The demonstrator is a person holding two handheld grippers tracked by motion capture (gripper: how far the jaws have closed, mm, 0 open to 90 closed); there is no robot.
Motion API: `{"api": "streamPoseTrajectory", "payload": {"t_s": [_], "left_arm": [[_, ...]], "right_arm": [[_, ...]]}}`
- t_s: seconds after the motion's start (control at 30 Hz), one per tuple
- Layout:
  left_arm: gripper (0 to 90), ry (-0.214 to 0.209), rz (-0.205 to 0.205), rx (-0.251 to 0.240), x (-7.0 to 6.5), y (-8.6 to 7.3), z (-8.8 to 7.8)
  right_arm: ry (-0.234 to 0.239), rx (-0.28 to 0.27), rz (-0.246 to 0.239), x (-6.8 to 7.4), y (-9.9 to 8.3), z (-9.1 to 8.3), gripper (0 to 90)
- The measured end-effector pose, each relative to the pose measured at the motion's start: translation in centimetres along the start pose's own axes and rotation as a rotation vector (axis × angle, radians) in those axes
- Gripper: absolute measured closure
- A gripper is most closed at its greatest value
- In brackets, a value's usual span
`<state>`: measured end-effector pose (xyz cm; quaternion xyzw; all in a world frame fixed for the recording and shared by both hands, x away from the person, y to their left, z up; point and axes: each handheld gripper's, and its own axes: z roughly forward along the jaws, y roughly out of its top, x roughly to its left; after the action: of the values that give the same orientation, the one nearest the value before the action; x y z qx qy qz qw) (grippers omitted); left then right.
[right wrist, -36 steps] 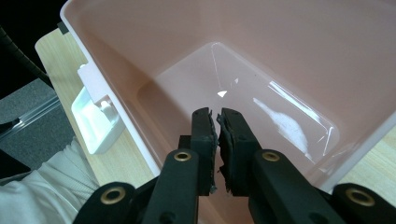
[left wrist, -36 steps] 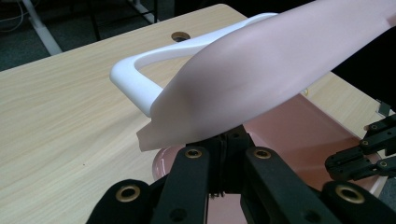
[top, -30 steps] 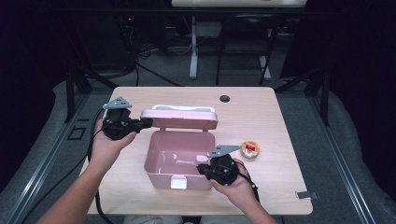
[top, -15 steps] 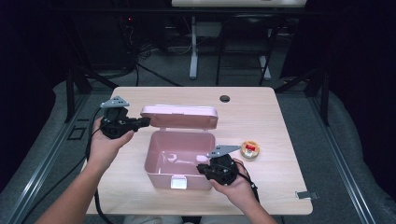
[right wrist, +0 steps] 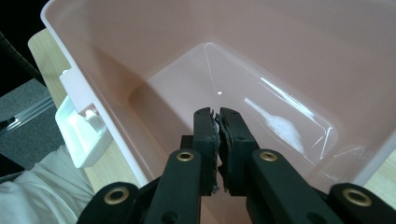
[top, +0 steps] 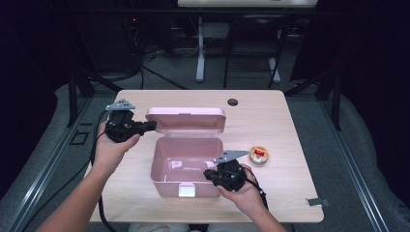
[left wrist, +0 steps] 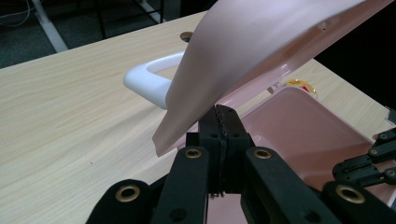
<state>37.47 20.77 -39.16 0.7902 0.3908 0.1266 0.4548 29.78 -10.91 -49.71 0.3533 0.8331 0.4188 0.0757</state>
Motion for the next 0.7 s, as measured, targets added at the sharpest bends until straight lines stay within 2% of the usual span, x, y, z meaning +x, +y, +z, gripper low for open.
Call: {"api": "streamPoseTrajectory", "payload": {"t_s": [0.47,0.6,0.67,0.7], "left_arm": [[89.2,0.004,-0.008,-0.005,0.31,0.07,0.13],[82.0,0.011,-0.016,-0.008,0.10,-0.34,-0.02],[79.5,0.034,-0.003,-0.006,0.03,-0.65,-0.20],[76.0,0.040,-0.011,-0.010,0.01,-0.81,-0.32]], "right_arm": [[-0.012,-0.012,-0.005,0.10,-0.11,0.04,85.6],[-0.018,-0.013,-0.009,0.16,-0.13,0.04,85.5],[-0.017,-0.014,-0.008,0.15,-0.13,0.04,85.5],[-0.017,-0.014,-0.008,0.15,-0.13,0.04,85.5]]}}
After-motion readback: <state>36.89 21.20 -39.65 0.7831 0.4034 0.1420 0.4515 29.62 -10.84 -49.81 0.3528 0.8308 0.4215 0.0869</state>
